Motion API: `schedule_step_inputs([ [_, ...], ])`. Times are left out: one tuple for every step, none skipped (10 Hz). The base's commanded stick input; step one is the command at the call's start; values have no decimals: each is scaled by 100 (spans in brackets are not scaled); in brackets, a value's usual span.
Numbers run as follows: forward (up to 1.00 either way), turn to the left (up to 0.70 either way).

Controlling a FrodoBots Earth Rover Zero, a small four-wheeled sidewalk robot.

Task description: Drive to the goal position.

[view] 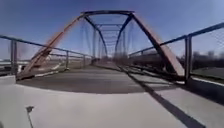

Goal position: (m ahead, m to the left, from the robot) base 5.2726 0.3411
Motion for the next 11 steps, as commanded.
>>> schedule_step_inputs([
  [100, 0],
  [100, 0],
  [100, 0],
  [100, 0],
  [100, 0],
  [100, 0],
  [100, 0],
  [100, 0],
  [100, 0],
  [100, 0],
  [100, 0],
])
